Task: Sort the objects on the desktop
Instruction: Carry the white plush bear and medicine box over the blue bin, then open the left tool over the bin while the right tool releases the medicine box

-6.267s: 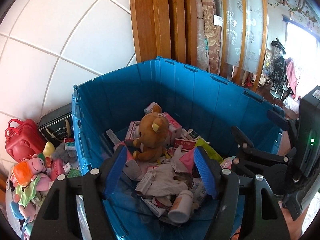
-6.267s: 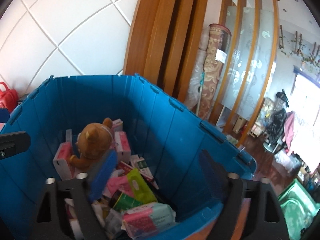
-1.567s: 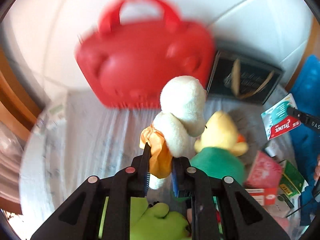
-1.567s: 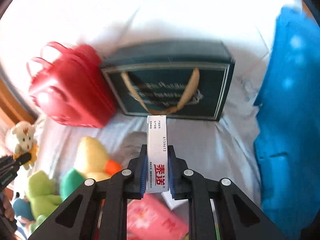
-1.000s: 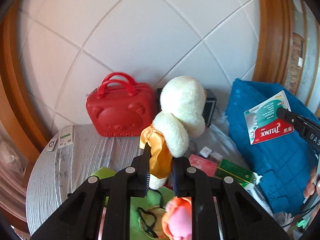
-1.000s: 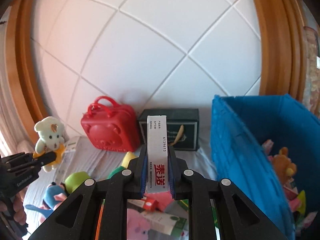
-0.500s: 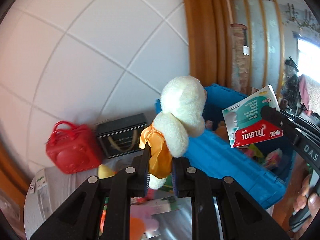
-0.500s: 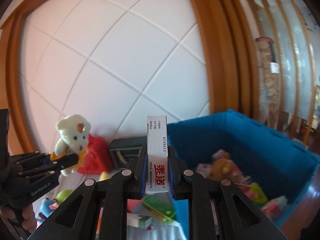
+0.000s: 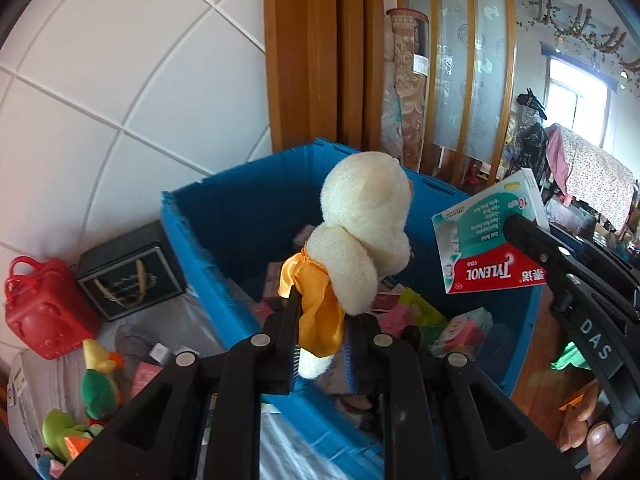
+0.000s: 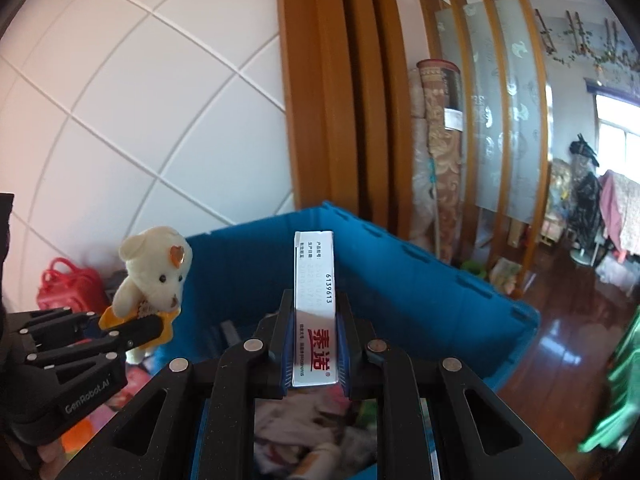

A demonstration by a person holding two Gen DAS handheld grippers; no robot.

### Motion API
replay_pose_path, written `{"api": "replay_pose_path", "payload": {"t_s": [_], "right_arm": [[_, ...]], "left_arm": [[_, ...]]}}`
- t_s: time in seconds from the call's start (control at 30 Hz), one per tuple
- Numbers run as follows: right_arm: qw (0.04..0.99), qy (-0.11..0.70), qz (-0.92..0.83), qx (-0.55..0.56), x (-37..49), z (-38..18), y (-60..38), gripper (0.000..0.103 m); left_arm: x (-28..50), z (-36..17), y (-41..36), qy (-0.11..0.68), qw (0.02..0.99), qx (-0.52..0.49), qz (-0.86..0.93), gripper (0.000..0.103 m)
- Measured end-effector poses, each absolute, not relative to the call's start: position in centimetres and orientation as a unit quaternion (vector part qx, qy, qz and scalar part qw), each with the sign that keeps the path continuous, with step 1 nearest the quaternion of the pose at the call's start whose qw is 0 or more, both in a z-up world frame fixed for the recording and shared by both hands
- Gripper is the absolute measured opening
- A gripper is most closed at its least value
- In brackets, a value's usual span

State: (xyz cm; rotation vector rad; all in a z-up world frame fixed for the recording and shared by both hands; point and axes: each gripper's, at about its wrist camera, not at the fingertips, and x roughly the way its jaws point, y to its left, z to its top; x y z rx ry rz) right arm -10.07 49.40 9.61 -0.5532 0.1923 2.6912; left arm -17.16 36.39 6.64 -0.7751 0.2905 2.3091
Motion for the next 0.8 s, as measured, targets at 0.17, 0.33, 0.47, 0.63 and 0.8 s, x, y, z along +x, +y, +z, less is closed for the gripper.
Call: {"api": "replay_pose_path", "payload": {"t_s": [0.17,0.33,0.47,0.63,0.8], "right_arm": [[0.211,0.04,0.953,-0.214,-11.8,8.4,52.5,0.017],[0.215,0.028,0.948,-0.232,-13.3,6.6,54.9,0.017],[0.214,0.026,0.944,-0.251,-14.3,5.3,56.3,0.017],[0.219,0.021,0.937,-0.271,-15.2,4.0,57.6,0.018],[0.233,0.021,0.931,-0.28,-15.4,2.9,58.1,0.055]], "left_arm": [[-17.4,5.2,40.9,0.126,0.333,-0.321,0.878,0.017],[-18.2,3.6,43.9,0.147,0.317,-0.341,0.873,0.017],[-18.9,2.6,45.1,0.162,0.309,-0.358,0.866,0.017],[-19.0,2.5,45.5,0.163,0.301,-0.367,0.865,0.02],[-19.3,2.3,45.2,0.144,0.313,-0.384,0.857,0.052]]}}
